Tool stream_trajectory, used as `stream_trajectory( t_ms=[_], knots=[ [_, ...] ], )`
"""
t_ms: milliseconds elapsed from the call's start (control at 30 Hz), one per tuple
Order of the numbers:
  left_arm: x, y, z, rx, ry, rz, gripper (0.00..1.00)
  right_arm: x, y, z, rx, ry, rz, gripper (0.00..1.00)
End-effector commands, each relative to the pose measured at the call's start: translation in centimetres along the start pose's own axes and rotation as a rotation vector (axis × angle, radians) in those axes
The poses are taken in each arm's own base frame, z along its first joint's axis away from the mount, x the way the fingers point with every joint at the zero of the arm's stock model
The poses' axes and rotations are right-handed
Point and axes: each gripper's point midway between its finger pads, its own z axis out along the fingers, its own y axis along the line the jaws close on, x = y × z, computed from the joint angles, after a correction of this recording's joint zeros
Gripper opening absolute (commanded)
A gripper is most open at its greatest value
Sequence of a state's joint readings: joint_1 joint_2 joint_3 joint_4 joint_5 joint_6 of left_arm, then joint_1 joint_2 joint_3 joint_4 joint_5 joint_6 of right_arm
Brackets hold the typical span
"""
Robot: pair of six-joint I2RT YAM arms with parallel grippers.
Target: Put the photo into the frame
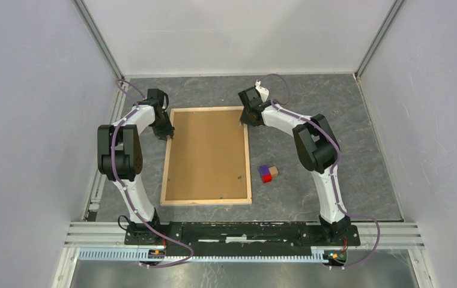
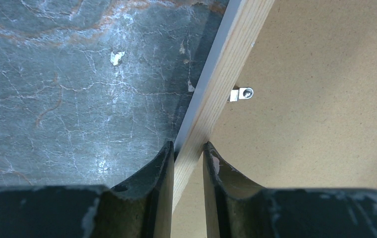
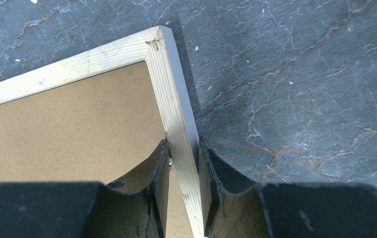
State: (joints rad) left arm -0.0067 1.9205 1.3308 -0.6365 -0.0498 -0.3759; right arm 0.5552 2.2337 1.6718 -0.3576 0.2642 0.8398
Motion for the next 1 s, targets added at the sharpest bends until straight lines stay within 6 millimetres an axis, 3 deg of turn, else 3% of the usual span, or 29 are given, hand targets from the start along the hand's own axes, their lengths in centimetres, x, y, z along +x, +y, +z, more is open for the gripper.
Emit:
stream_trajectory(
  t_ms=[0,200,433,567,867,967],
  knots=[
    [-1.0,0.3,0.6,-0.02,-0.018,0.006,0.02,5.0,-4.3,0.4,0.167,0.109,-0.176,0.22],
    [-1.0,0.2,0.6,-0.016,-0.018,0.005,0.02,3.4,-3.3,0.2,0.112,0.055,-0.271,0.29],
    [-1.0,0.2,0.6,-0.015,-0.017,0.007,0.02,3.8,-2.1,0.8,0.055,0.082,-0.27,0.43],
    [-1.0,0.1,0.6,-0.011,-0.017,0.007,0.02,4.3,-2.4,1.0,0.052,0.094,-0.281,0.47],
    [-1.1,0.0,0.6,-0.007,-0.017,0.007,0.02,4.0,-0.2,0.2,-0.046,0.099,-0.255,0.52],
    [-1.0,0.1,0.6,-0.008,-0.015,0.008,0.02,4.2,-0.9,0.2,-0.015,0.111,-0.246,0.5]
  ],
)
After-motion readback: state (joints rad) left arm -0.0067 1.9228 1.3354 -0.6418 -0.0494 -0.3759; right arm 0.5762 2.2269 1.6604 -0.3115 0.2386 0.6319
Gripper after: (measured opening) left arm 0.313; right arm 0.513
